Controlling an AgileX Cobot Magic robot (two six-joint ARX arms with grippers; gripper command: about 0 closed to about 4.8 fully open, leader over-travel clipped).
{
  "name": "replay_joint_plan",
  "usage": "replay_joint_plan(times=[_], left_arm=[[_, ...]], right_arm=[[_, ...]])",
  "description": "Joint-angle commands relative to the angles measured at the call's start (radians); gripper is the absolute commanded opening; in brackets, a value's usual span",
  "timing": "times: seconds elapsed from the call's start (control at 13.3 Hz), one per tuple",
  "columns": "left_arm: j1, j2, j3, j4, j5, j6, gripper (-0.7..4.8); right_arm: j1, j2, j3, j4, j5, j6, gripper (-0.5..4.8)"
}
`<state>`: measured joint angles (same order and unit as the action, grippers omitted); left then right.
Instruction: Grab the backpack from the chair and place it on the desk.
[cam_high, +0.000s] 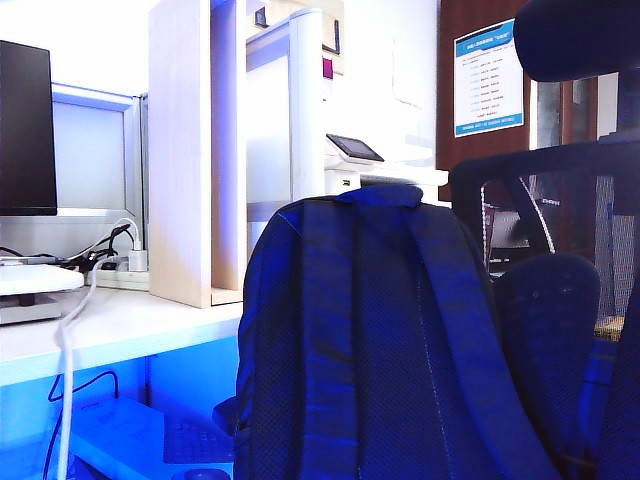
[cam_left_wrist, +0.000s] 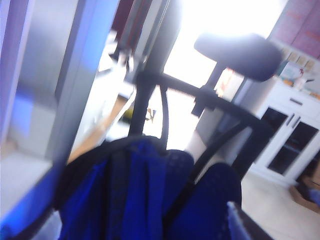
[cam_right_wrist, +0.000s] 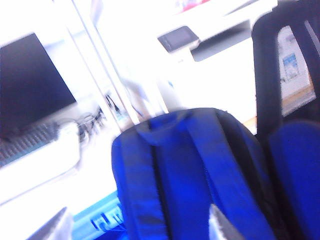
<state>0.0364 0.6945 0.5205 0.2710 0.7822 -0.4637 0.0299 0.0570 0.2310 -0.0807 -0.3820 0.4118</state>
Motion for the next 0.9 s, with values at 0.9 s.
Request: replay_joint_plan(times=[0.9], left_arm=[[-0.217, 1.124, 0.57, 0.103, -0.008, 0.247, 4.79]], right_arm=[[0.002, 0.344, 0.096, 0.142, -0.043, 0.086, 3.73]])
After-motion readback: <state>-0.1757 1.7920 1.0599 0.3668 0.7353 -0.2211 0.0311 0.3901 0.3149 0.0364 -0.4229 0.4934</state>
